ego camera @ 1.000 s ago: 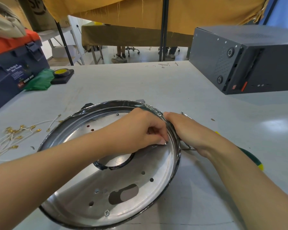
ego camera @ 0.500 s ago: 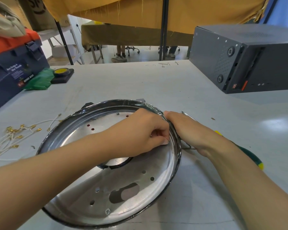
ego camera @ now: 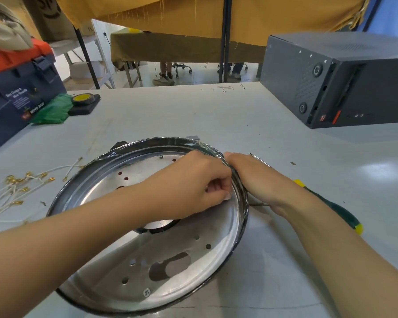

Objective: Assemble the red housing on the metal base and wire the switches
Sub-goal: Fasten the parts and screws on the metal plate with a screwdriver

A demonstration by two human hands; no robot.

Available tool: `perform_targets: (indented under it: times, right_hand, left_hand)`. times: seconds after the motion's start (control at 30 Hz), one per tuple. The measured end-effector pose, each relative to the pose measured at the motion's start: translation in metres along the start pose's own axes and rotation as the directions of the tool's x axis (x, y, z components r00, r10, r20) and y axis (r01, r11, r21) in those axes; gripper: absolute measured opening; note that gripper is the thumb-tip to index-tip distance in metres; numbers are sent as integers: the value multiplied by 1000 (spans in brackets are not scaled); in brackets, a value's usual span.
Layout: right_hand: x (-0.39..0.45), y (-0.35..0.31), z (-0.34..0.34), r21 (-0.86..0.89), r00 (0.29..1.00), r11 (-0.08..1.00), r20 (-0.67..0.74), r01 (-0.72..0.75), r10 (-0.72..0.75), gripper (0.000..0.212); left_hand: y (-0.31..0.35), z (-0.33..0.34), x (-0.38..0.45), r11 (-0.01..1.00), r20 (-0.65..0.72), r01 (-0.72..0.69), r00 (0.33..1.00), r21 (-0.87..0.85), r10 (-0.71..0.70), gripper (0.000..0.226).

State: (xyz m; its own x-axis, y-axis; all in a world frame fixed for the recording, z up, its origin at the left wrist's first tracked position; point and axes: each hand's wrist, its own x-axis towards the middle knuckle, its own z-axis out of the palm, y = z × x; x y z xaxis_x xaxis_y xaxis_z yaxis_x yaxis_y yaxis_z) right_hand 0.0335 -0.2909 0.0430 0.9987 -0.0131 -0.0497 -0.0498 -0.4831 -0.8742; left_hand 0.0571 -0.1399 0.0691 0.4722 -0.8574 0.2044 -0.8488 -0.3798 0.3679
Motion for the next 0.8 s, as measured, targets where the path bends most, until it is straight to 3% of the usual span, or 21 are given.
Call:
perform_targets:
  times: [0.23, 0.53, 0.7, 0.8]
  right_hand:
    - [0, 1, -1, -6, 1000, 1000, 13, 17, -17, 40]
    - [0, -1, 1, -41, 999, 999, -38, 16, -18, 43]
    - [-1, -1, 2, 26, 1000, 1000, -10, -2, 3, 39]
    - [-2, -4, 4, 83, 997, 997, -76, -12, 18, 39]
  left_hand:
    - [-1, -3, -2, 989, 21, 96, 995, -112, -95, 8]
    - [2, -2, 2, 991, 42, 124, 992, -57, -121, 8]
    - [1, -7, -2, 985, 46, 141, 989, -96, -137, 9]
    - [1, -12, -5, 984, 21, 153, 988, -87, -152, 8]
